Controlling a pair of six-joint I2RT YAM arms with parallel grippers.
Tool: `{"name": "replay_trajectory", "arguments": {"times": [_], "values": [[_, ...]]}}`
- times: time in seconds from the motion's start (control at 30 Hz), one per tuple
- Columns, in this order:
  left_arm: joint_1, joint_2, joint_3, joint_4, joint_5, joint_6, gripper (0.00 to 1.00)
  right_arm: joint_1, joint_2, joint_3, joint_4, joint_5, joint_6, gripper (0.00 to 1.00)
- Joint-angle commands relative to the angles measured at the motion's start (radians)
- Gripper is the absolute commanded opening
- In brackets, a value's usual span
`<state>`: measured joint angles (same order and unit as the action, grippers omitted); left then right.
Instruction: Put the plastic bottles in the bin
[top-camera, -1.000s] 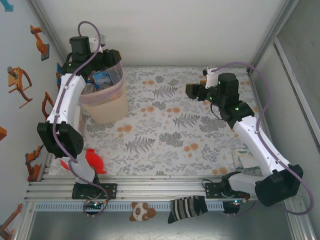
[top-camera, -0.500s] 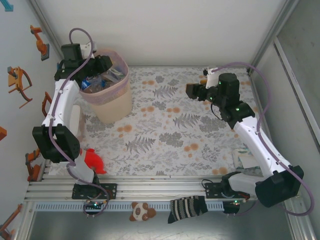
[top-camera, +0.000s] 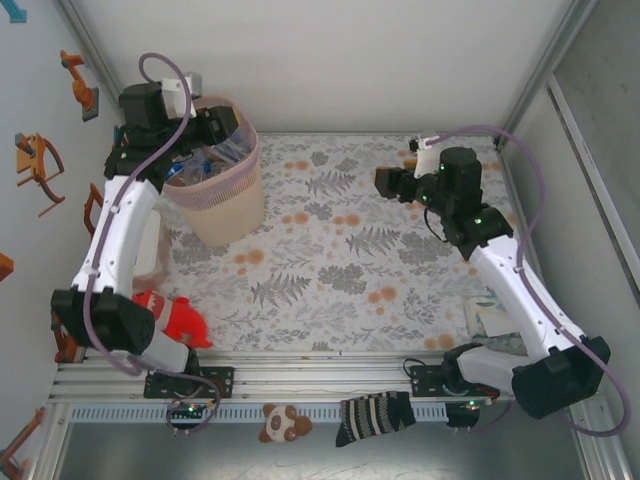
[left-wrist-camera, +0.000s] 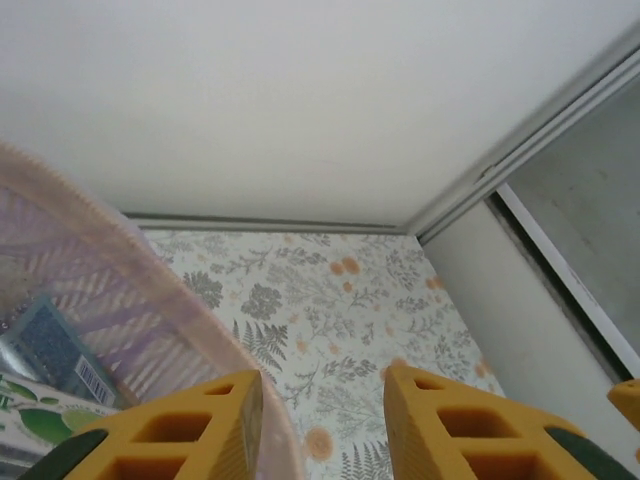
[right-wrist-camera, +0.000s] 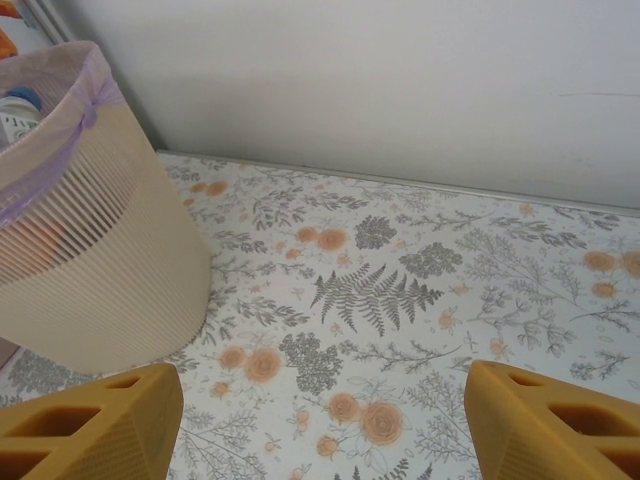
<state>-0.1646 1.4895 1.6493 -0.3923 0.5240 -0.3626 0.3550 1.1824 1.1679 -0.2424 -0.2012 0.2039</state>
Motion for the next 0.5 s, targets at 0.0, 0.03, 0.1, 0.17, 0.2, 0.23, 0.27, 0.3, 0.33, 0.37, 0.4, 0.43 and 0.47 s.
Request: {"name": "replay_trajectory", "arguments": {"times": [0.0,0.03,0.1,0.17,0.2,0.23,0.27,0.3,0.33,0.37,0.4,0.43,0.47], "values": [[-0.036,-0.110,-0.066,-0.087,-0.164,0.075,0.40,0.004,-0.037,0.027,-0.022,0.045,-0.029,0.74],[-0.049,-0.142,-0.097,-0.102,-0.207,0.076,0.40,0.004,-0.041,0.024,-0.026,0.048,-0.032,0.74],[-0.074,-0.207,-0.151,-0.139,-0.290,0.076,0.43,0.004,-0.050,0.021,-0.037,0.055,-0.036,0.74],[-0.111,-0.276,-0.214,-0.178,-0.390,0.073,0.47,0.003,-0.060,0.017,-0.048,0.064,-0.041,0.74],[-0.132,-0.314,-0.249,-0.194,-0.443,0.067,0.50,0.003,-0.065,0.011,-0.054,0.068,-0.041,0.74],[-0.153,-0.351,-0.283,-0.209,-0.487,0.056,0.53,0.003,-0.072,0.009,-0.062,0.071,-0.043,0.74],[-0.167,-0.380,-0.313,-0.221,-0.521,0.043,0.55,0.004,-0.078,0.005,-0.068,0.072,-0.043,0.74],[-0.181,-0.412,-0.347,-0.231,-0.554,0.026,0.58,0.002,-0.086,-0.002,-0.075,0.071,-0.043,0.74],[-0.199,-0.440,-0.381,-0.242,-0.585,0.011,0.61,0.001,-0.094,-0.008,-0.083,0.072,-0.043,0.74],[-0.215,-0.463,-0.409,-0.251,-0.612,0.001,0.64,0.000,-0.099,-0.012,-0.094,0.076,-0.041,0.74],[-0.234,-0.483,-0.441,-0.265,-0.650,-0.014,0.68,-0.001,-0.104,-0.018,-0.110,0.085,-0.035,0.74],[-0.252,-0.499,-0.471,-0.275,-0.682,-0.031,0.72,-0.004,-0.110,-0.025,-0.123,0.094,-0.028,0.74],[-0.263,-0.511,-0.500,-0.278,-0.705,-0.045,0.75,-0.008,-0.115,-0.034,-0.131,0.100,-0.023,0.74]]}}
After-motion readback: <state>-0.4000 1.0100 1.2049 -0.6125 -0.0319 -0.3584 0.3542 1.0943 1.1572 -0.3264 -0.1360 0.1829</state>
